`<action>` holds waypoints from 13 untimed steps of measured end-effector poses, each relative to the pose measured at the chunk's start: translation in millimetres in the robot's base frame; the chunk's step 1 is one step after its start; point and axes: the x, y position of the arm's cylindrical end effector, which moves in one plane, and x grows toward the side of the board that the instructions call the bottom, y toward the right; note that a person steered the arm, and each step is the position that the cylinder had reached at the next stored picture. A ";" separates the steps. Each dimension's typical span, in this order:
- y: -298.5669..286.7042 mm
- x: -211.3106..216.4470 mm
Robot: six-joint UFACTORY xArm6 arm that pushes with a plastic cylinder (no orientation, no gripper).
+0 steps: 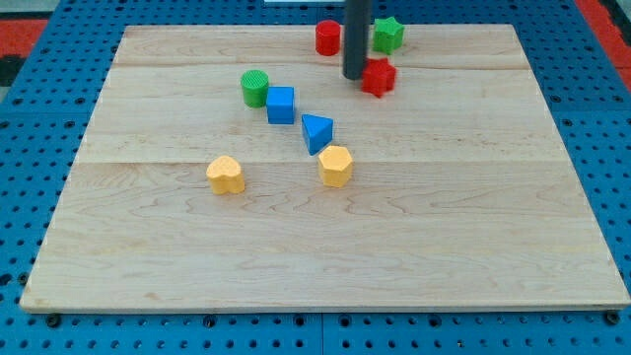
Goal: Slide the red star closer to the green circle
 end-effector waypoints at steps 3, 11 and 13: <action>66.9 12.0; -205.7 -59.8; -212.1 1.8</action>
